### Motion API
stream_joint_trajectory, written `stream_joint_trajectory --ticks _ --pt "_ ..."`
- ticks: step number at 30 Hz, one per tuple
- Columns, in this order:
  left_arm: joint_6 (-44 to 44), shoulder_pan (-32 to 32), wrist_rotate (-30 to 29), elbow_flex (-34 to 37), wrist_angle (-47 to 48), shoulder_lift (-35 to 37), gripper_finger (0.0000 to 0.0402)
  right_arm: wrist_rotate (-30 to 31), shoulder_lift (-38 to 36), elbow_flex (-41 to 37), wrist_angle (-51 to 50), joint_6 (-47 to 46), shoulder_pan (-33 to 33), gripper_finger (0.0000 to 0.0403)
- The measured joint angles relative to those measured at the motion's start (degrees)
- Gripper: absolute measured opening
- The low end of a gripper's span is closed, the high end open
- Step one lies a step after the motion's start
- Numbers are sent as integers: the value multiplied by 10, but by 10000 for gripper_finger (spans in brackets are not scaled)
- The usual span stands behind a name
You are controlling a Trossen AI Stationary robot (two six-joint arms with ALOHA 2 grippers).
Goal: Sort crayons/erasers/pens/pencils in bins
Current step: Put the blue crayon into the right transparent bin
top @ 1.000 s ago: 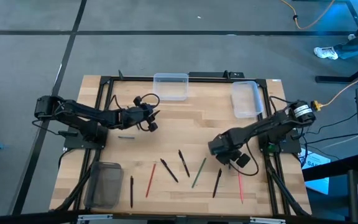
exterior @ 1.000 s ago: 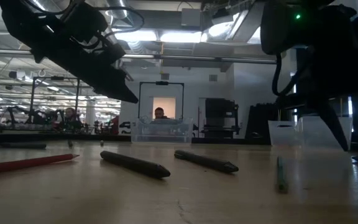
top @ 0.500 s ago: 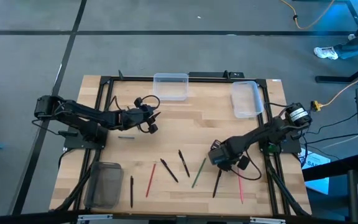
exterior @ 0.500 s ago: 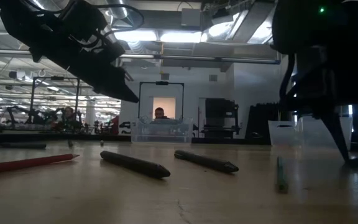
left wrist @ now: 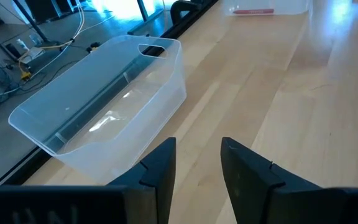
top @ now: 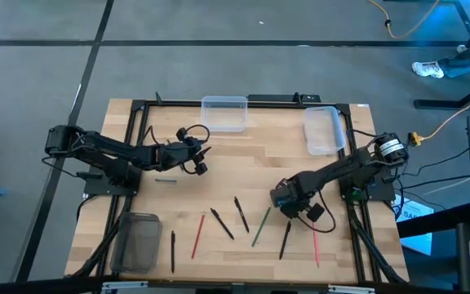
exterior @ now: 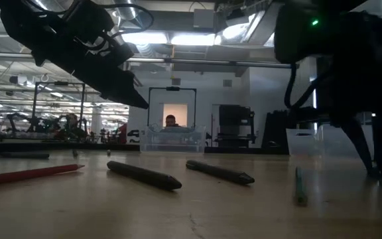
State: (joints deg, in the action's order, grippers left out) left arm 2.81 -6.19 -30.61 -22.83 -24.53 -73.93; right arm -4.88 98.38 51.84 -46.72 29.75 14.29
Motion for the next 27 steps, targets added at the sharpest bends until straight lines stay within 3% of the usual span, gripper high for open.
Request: stream_joint_trajectory --ticks 4,12,20,27 --pt "-2 0 0 0 0 0 120 -25 -7 -1 5 -33 -42 29" --pt "-4 0 0 0 0 0 120 67 -97 -2 14 -66 -120 21" --pt "-5 0 0 0 0 0 120 214 -213 -1 -4 -217 -260 29" --pt "-5 -1 0 0 0 0 120 320 -253 -1 -48 -389 -388 28"
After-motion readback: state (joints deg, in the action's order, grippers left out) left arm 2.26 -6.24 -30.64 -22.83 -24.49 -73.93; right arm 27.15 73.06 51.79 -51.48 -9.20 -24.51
